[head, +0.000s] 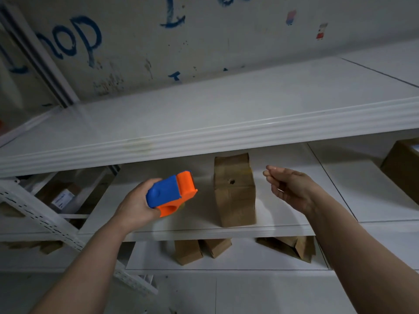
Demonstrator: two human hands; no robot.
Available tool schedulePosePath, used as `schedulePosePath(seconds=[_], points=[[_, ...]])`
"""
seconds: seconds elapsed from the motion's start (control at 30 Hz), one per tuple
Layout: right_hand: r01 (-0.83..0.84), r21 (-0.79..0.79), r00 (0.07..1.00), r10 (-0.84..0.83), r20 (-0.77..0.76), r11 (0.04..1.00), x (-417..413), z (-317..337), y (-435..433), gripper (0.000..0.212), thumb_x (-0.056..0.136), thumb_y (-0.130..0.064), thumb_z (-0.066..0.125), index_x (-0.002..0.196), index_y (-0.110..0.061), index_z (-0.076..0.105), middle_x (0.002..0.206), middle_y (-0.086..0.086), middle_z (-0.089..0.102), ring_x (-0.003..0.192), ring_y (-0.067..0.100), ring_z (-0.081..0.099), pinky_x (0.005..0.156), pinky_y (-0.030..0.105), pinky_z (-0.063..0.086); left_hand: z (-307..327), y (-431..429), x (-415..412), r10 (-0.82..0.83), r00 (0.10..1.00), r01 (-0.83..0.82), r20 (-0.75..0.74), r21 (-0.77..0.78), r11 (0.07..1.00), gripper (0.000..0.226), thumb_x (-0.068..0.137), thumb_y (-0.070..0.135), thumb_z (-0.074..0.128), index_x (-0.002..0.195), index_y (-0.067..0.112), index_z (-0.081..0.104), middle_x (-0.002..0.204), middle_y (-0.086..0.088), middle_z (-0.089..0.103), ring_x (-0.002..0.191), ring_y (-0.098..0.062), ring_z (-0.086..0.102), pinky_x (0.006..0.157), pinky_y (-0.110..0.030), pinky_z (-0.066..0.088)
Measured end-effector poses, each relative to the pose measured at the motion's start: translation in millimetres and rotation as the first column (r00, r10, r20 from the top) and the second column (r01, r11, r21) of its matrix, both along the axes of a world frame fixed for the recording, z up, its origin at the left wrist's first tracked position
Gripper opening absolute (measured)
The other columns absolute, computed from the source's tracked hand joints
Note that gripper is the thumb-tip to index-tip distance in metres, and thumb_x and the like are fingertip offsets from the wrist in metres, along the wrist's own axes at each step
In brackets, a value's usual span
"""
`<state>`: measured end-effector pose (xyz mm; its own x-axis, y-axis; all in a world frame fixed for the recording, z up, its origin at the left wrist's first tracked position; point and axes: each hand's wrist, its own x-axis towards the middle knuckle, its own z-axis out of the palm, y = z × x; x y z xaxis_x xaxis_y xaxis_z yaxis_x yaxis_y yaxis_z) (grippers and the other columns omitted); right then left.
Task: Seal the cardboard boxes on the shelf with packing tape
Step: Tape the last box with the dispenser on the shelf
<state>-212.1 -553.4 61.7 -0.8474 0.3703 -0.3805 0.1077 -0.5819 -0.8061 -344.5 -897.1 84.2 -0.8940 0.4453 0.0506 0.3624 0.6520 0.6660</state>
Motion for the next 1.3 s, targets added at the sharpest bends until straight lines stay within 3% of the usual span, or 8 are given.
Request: schedulePosePath(seconds=[0.4,0.53,0.67,0.93,1.1,1.17,1.23,1.3], points=[[0.038,-0.008,0.998,-0.038,0.055,0.999,-16,-9,6,0.018,0.094,-0.008,0.056,0.109,-0.008,0.066,0.093,0.005,0.073,0.081,0.010,0.065,0.074,0.024,0.050,-4,14,-47,-0.089,0.990,0.100,0.109,-0.101,0.990,0.071,0.047,0.021,0.070,0.114,0.039,0.052,0.105,0.009,0.064,0.095,-0.012,0.063,0.082,-0.037,0.051],[0.042,-0.009,0.994,-0.041,0.098,0.999,-17,-20,6,0.018,0.094,-0.008,0.057,0.109,-0.008,0.067,0.095,0.006,0.073,0.082,0.012,0.065,0.074,0.025,0.050,-9,15,-57,-0.104,0.987,0.120,0.122,-0.130,0.984,0.069,0.048,0.017,0.068,0.113,0.037,0.053,0.102,0.010,0.063,0.092,-0.010,0.062,0.075,-0.029,0.049],[0.041,-0.051,0.984,-0.032,0.177,0.998,-19,-32,-2,0.020,0.091,-0.010,0.061,0.110,-0.008,0.067,0.095,0.006,0.074,0.082,0.011,0.065,0.071,0.026,0.048,-22,18,-59,-0.123,0.982,0.149,0.146,-0.186,0.971,0.069,0.050,0.016,0.068,0.115,0.037,0.054,0.100,0.011,0.063,0.090,-0.010,0.062,0.077,-0.037,0.051],[0.056,0.192,0.955,-0.109,0.276,0.980,-28,-41,-24,0.015,0.085,-0.014,0.069,0.099,-0.009,0.072,0.079,0.003,0.071,0.077,0.010,0.065,0.075,0.028,0.051,-58,46,-41,-0.135,0.965,0.180,0.226,-0.190,0.965,0.051,0.058,0.012,0.067,0.103,0.031,0.050,0.085,0.007,0.057,0.074,-0.010,0.055,0.063,-0.029,0.040],[0.155,0.277,0.943,-0.225,0.245,0.948,-32,-50,-30,0.032,0.089,-0.015,0.067,0.121,-0.008,0.064,0.099,0.005,0.071,0.093,0.016,0.066,0.087,0.034,0.052,-69,57,-39,-0.135,0.970,0.174,0.200,-0.189,0.966,0.051,0.064,0.007,0.068,0.102,0.035,0.048,0.089,0.003,0.057,0.078,-0.016,0.057,0.065,-0.032,0.043],[0.146,0.258,0.936,-0.218,0.278,0.955,-33,-56,-33,0.062,0.089,-0.022,0.068,0.145,-0.020,0.041,0.128,0.007,0.060,0.116,0.025,0.057,0.099,0.042,0.045,-70,57,-39,-0.124,0.973,0.162,0.192,-0.198,0.967,0.050,0.064,0.007,0.068,0.099,0.036,0.047,0.088,0.004,0.056,0.078,-0.016,0.057,0.065,-0.032,0.043],[0.097,0.199,0.929,-0.160,0.333,0.975,-30,-64,-40,0.080,0.088,-0.030,0.068,0.151,-0.034,0.020,0.149,0.007,0.038,0.131,0.032,0.042,0.104,0.049,0.039,-71,55,-38,-0.116,0.974,0.157,0.193,-0.210,0.965,0.049,0.066,0.005,0.068,0.101,0.033,0.046,0.089,0.002,0.056,0.079,-0.017,0.057,0.065,-0.033,0.044],[0.122,0.201,0.936,-0.180,0.302,0.972,-27,-73,-49,0.068,0.088,-0.031,0.067,0.147,-0.031,0.032,0.152,0.006,0.034,0.135,0.031,0.038,0.108,0.048,0.036,-71,54,-36,-0.106,0.973,0.151,0.206,-0.215,0.965,0.048,0.068,0.004,0.068,0.102,0.030,0.047,0.087,0.002,0.055,0.077,-0.016,0.056,0.063,-0.030,0.042]])
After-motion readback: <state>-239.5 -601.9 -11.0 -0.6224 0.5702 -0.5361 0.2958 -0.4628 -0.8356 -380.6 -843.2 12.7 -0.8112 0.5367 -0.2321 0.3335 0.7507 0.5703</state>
